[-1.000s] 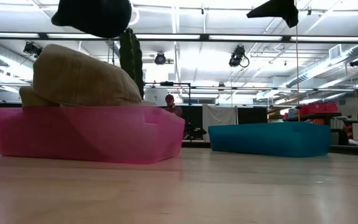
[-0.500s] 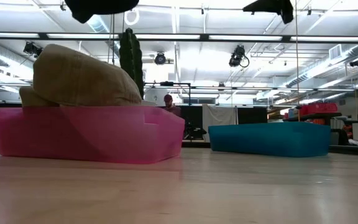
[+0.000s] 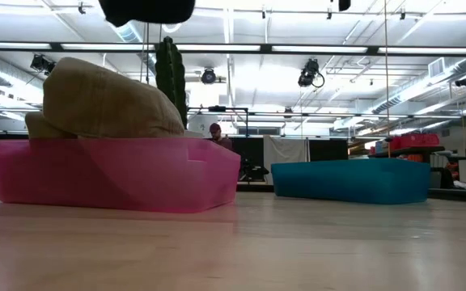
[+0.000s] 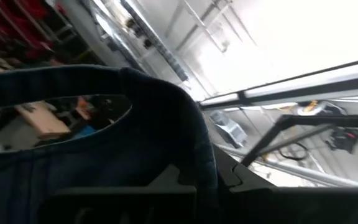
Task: Pick & Place hat
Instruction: Put the blue cap into the blue bin
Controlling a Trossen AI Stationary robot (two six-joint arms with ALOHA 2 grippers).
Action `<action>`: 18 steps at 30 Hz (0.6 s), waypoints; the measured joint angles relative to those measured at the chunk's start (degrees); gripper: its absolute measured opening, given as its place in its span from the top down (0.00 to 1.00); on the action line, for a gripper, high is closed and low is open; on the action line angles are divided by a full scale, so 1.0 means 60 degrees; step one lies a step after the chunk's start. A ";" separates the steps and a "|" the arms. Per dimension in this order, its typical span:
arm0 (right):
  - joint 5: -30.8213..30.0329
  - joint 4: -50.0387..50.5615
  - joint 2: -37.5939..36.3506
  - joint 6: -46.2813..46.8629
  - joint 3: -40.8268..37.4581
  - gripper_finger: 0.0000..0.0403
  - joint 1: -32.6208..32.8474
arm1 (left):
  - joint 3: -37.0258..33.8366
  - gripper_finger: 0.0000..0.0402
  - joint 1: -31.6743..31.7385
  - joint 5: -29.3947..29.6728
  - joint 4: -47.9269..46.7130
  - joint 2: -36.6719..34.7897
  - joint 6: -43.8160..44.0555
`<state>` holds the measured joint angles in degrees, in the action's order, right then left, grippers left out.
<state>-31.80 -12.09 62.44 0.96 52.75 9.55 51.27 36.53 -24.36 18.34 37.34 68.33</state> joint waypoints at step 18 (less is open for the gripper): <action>0.1730 -0.3170 0.1549 -0.0761 0.0000 0.44 -0.0205 | 0.0000 0.99 -0.2931 0.1347 0.2620 0.2711 -0.0504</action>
<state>-21.42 -31.11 71.73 -3.61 52.75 8.32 51.27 18.94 -16.27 34.06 53.61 65.31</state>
